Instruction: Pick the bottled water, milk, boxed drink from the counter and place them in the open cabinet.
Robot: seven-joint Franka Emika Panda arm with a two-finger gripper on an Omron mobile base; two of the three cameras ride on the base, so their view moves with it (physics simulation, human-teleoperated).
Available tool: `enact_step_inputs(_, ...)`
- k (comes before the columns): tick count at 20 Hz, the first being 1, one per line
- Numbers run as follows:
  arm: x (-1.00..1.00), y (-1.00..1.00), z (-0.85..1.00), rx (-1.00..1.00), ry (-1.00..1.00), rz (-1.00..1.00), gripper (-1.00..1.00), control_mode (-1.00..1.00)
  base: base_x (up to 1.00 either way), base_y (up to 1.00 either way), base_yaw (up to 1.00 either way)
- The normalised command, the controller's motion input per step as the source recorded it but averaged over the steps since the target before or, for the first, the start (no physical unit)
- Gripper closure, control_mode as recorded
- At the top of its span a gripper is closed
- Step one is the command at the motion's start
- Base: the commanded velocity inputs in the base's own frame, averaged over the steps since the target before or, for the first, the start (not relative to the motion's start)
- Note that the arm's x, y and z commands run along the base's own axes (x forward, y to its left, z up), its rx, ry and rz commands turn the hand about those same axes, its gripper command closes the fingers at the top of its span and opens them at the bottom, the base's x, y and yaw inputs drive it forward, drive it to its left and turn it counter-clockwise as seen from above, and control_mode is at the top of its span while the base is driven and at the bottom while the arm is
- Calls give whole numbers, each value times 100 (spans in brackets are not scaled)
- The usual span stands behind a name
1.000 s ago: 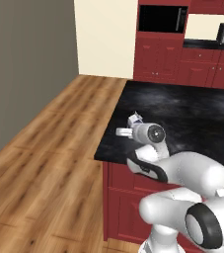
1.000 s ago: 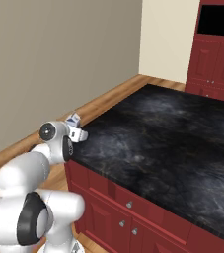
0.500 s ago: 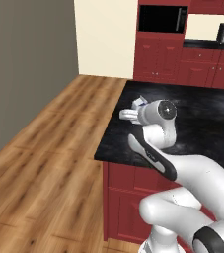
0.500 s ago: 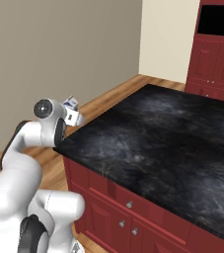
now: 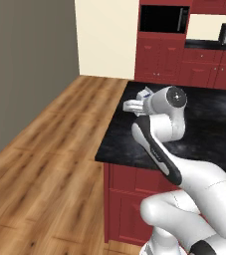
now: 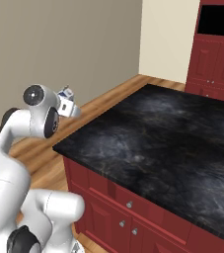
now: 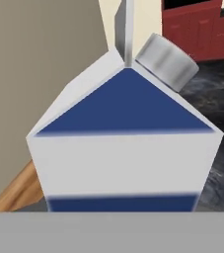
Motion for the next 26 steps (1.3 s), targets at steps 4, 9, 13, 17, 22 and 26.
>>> enact_step_inputs(4, -36, 0, 32, -2, 0, 0, 100, -100, 0, 0, 0)
enact_step_inputs(9, -45, 0, 41, 0, 0, 2, 100, -100, 0, 0, 0)
enact_step_inputs(13, -42, 0, 19, 0, 0, 12, 100, -100, 0, 0, 0)
enact_step_inputs(17, -48, 0, 4, 0, -1, 13, 100, -100, 0, 0, 0)
enact_step_inputs(22, -46, 0, 6, -6, 0, 11, 100, -100, 0, 0, 0)
enact_step_inputs(26, -51, 0, 13, -9, 0, 1, 100, -100, 0, 0, 0)
